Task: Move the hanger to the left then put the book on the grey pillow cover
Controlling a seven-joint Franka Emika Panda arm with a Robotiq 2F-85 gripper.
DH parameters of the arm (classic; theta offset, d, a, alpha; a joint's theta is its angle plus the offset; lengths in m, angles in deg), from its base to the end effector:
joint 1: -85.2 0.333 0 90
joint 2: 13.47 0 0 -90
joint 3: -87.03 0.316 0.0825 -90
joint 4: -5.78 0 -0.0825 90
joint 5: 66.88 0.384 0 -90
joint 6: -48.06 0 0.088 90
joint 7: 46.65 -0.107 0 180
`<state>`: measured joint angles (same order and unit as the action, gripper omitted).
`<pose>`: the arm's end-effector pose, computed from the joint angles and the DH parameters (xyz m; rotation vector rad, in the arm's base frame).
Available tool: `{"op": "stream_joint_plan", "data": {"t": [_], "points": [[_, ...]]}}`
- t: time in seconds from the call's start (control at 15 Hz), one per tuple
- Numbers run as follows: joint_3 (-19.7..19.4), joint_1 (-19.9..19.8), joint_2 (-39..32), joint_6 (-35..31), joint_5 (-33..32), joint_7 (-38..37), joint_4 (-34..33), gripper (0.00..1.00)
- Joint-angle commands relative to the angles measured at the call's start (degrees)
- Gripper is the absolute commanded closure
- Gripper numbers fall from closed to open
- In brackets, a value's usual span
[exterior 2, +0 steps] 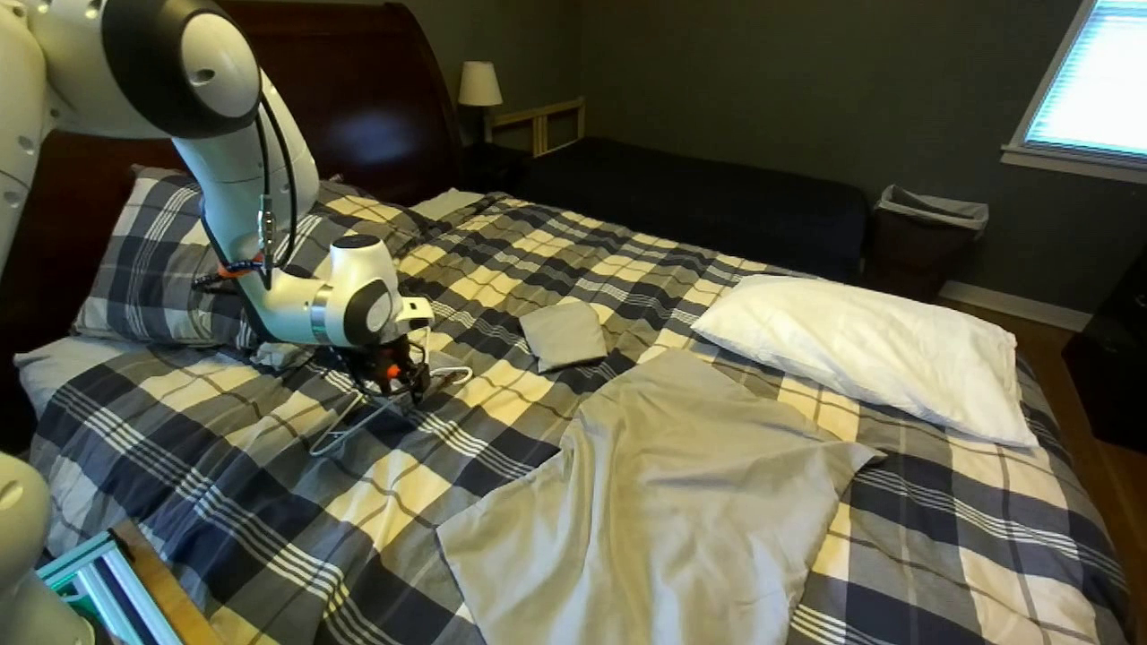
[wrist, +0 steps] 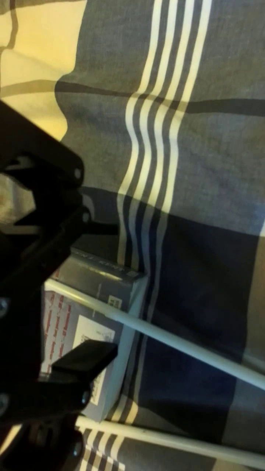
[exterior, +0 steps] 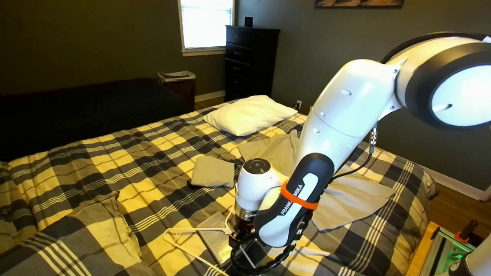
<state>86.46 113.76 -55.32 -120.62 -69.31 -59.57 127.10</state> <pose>0.4936 0.2651 0.0716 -3.0835 -0.4772 -0.1497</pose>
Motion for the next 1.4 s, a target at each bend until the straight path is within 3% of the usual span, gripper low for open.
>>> {"op": "stream_joint_plan", "data": {"t": [0.0, 0.27, 0.33, 0.4, 0.53, 0.6, 0.8, 0.93, 1.2, 1.33], "points": [[-2.25, 3.30, 0.53, -3.32, -0.95, -2.35, 1.77, 0.26], [-7.51, 8.21, -1.40, -3.18, -0.83, -5.64, 0.27, 0.41], [-8.62, 9.07, -1.90, -3.10, -0.66, -6.30, -0.14, 0.41], [-9.43, 9.66, -2.42, -2.96, -0.44, -6.85, -0.54, 0.50], [-10.56, 10.35, -3.45, -2.21, -0.11, -7.57, -1.47, 0.53], [-10.82, 10.49, -3.90, -1.81, 0.07, -7.83, -1.86, 0.59], [-11.47, 11.01, -4.63, -1.59, 0.32, -8.60, -2.48, 0.60], [-11.39, 10.87, -4.98, -1.43, 0.47, -8.71, -2.93, 0.58], [-8.65, 8.42, -4.39, -2.08, 0.90, -6.92, -2.64, 0.36], [-8.24, 7.91, -4.00, -2.70, 0.92, -6.78, -2.33, 0.33]]}}
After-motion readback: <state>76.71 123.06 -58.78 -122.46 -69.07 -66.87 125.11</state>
